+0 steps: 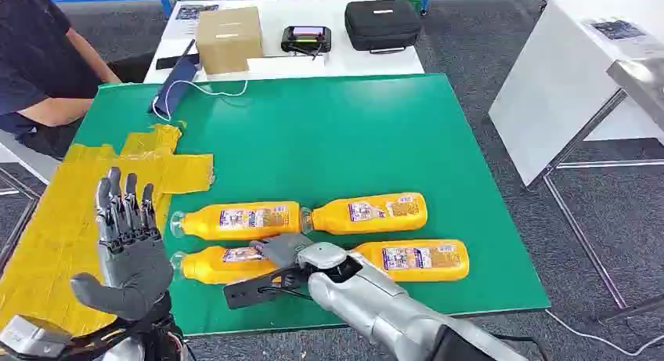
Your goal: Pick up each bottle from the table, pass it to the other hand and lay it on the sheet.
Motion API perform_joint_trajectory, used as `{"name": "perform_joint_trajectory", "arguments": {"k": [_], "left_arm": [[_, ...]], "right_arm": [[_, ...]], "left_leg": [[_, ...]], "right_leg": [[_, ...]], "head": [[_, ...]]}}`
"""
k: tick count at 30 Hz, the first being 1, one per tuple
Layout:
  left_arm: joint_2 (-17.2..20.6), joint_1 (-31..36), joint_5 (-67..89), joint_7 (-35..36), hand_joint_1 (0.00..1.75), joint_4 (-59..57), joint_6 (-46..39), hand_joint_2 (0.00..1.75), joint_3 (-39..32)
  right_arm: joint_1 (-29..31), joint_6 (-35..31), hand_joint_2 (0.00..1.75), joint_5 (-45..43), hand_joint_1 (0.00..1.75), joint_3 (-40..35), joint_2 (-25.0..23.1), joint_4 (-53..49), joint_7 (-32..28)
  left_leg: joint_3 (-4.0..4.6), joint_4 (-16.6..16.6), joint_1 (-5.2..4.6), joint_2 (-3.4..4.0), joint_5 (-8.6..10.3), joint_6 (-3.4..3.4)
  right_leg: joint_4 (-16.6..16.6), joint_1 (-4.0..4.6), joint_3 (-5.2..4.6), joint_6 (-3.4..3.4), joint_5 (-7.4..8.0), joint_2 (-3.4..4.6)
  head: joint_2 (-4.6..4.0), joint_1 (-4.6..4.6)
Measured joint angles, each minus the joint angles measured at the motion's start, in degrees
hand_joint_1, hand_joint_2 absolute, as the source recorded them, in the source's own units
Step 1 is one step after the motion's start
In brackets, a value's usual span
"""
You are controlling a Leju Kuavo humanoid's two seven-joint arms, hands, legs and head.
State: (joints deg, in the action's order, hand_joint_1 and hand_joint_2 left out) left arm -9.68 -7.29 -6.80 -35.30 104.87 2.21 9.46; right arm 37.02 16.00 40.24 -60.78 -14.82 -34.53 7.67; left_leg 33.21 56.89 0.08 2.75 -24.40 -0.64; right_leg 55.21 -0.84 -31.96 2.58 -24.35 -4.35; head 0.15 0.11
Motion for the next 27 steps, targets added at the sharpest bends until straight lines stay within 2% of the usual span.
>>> {"name": "perform_joint_trajectory", "arguments": {"k": [4,7,10,11,15,19,27], "left_arm": [[0.13,0.42,-0.57,0.87,0.00,-0.55,-2.55,0.00,0.22],[0.13,0.27,-0.50,3.38,0.00,-0.57,-6.61,0.00,0.00],[0.13,-1.03,-2.78,3.85,0.00,-0.59,-10.93,0.00,-0.85],[0.13,-1.74,-3.38,3.61,0.00,-0.57,-11.73,1.75,-1.29],[0.13,-3.68,-4.28,2.86,0.00,-0.57,-12.96,1.75,-2.19],[0.13,-5.47,-4.41,2.89,0.00,-0.41,-14.71,1.75,-2.95],[0.13,-6.29,-4.15,3.02,0.00,-0.37,-15.04,1.75,-3.37]], "right_arm": [[0.27,-1.33,1.75,-2.72,1.75,-0.06,-0.02,1.03,0.83],[-0.81,-7.74,1.75,-9.35,1.75,2.37,-0.05,1.11,1.21],[-5.23,-16.12,1.75,-21.63,1.75,8.99,0.75,-2.04,-6.46],[-7.33,-18.00,1.75,-24.93,1.75,11.29,1.48,-4.40,-8.69],[-14.94,-20.26,1.75,-30.82,1.75,16.88,3.00,-12.31,-12.51],[-23.26,-24.31,1.75,-35.67,1.75,20.68,4.88,-25.41,-17.25],[-28.13,-24.90,1.75,-36.30,1.75,22.80,7.26,-35.98,-17.24]], "left_leg": [[-0.09,0.00,0.01,-0.01,0.00,0.00],[-0.14,-0.01,0.02,0.00,0.00,0.00],[-0.11,-0.01,0.03,-0.03,0.00,0.00],[-0.02,-0.01,0.02,-0.03,0.00,0.00],[0.33,0.02,0.02,0.02,0.12,-0.01],[0.64,0.01,0.02,0.01,0.11,0.00],[0.70,0.01,0.01,0.00,0.11,-0.02]], "right_leg": [[0.00,0.00,0.09,0.00,0.00,0.00],[0.00,0.01,0.14,0.00,0.00,0.00],[0.00,0.01,0.14,-0.01,0.00,-0.01],[0.00,0.01,0.37,0.00,0.02,0.00],[0.02,0.03,0.29,-0.09,0.22,0.00],[0.02,0.04,0.00,-0.11,0.18,0.00],[0.01,0.04,-0.06,-0.10,0.19,-0.01]], "head": [[0.00,0.00],[0.00,0.00],[0.00,0.02],[0.00,0.07],[0.00,-0.02],[0.00,-0.04],[0.00,0.00]]}}
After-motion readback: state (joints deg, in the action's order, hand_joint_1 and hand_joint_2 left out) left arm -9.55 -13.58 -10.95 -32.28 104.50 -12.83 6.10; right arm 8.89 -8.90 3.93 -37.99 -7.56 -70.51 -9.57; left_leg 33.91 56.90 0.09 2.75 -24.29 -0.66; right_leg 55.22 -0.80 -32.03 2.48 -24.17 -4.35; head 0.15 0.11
